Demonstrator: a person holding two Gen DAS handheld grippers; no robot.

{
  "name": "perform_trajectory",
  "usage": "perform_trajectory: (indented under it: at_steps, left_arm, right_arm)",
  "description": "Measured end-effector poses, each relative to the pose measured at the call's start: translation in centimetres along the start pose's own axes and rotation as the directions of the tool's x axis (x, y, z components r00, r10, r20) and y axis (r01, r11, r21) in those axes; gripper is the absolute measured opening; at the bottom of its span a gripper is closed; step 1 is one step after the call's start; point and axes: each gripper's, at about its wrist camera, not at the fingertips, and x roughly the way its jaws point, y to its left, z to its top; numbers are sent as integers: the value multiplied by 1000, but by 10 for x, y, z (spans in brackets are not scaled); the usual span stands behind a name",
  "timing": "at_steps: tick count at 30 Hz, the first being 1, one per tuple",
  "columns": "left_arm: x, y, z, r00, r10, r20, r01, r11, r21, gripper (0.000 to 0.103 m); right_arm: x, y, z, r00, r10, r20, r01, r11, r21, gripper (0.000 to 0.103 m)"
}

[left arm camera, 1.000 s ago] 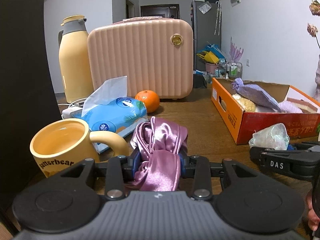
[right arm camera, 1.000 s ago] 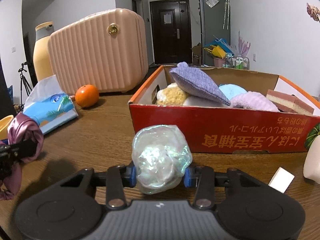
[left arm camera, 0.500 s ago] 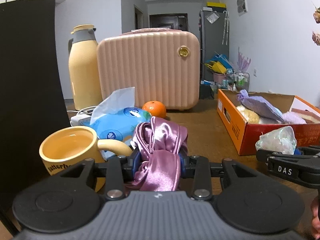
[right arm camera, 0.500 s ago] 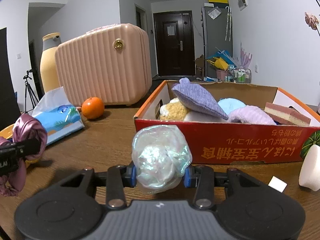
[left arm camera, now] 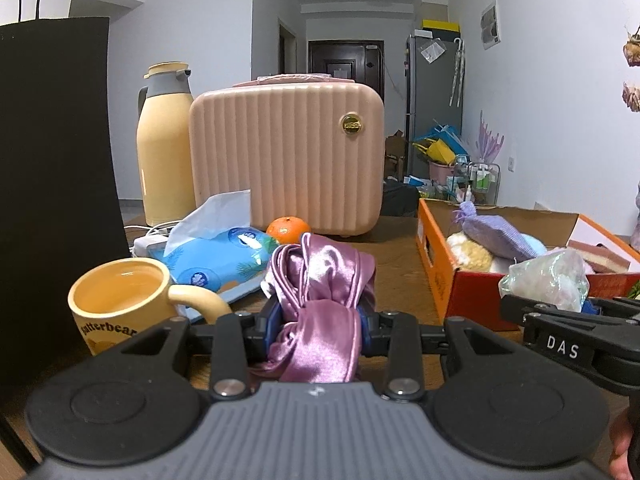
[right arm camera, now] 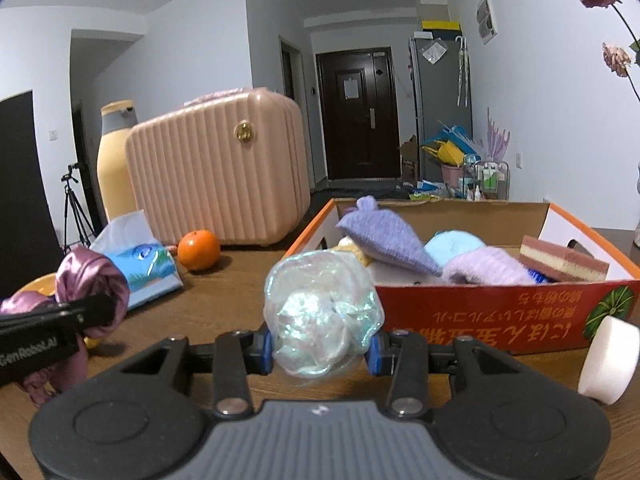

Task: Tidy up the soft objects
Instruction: 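Carry the ball in the right tool while the left tool carries the scrunchies toward the box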

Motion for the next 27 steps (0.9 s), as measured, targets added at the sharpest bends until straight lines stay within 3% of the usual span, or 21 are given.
perform_trajectory:
  at_steps: [27]
  left_arm:
    - [-12, -90, 23, 994, -73, 76, 75, 997, -22, 36]
  right_arm:
    - [-31, -84, 35, 992, -23, 126, 12, 996, 85, 40]
